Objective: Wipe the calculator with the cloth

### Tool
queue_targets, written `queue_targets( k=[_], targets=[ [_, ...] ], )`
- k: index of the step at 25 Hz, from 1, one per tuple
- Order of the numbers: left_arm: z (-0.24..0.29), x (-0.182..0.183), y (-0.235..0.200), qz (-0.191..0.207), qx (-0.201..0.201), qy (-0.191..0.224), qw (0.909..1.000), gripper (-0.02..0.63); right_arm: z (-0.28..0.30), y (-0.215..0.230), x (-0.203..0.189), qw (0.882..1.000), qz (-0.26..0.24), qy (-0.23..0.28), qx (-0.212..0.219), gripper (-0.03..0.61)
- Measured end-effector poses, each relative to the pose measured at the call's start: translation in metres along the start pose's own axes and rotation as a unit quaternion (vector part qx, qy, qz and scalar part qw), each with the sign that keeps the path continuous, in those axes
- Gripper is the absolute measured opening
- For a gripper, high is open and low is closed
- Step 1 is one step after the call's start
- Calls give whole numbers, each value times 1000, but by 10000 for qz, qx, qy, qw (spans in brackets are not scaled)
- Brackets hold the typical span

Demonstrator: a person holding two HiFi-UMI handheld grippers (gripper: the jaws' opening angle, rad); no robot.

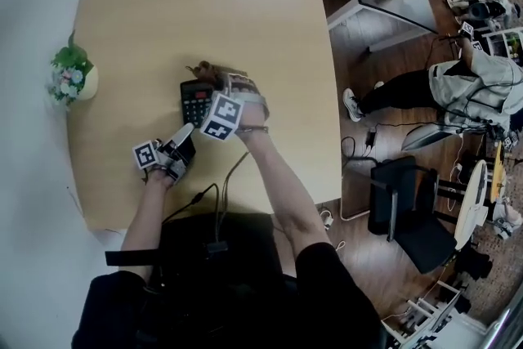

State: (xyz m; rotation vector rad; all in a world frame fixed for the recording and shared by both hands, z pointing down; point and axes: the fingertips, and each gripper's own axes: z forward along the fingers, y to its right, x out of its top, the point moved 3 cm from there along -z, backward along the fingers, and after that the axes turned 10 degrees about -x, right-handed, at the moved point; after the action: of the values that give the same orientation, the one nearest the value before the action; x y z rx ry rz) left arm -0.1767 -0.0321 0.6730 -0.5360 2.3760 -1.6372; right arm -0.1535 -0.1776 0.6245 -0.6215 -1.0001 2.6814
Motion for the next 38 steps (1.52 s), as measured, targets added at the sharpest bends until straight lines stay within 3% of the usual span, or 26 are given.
queue_targets(
  k=[4,7,12,17,20,23,26,30,33,35,38],
  targets=[
    [0,-3,1,-50,25,9,10000,60,-1,-51,-1,9944,-954,-104,435,72],
    [-1,-1,-1,-45,55,-13,10000,60,-21,-87,-7,9900,-1291,-108,563,72],
    [-1,1,-1,-17,34,0,10000,58,-54,-132,-20,9839,-1443,-122,1051,72],
    [-2,0,-2,-22,48,1,10000,58,-92,-173,-47,9637,-1158,-147,2402,72],
    [-2,1,-3,17,106,-22,9999,47,-89,-133,-49,9752,-248,-94,2196,72],
    [-3,2,-4,17,116,-13,9999,41,-67,-63,-33,9909,649,75,1173,72],
    [-3,2,-8,6,115,12,9999,37,-38,-28,-17,9946,912,213,454,72],
    [-4,0,-12,2,110,-7,9999,37,-15,-67,-13,9971,87,7,754,72],
    [-5,0,-9,-18,124,-14,9999,37,-32,-102,-14,9944,-499,-58,928,72],
    [-4,1,-7,-7,142,-11,9999,37,-49,-123,-17,9921,-419,-52,1183,72],
    [-3,1,-4,17,181,3,9998,34,-77,-161,-29,9801,-130,-87,1977,72]
  ],
)
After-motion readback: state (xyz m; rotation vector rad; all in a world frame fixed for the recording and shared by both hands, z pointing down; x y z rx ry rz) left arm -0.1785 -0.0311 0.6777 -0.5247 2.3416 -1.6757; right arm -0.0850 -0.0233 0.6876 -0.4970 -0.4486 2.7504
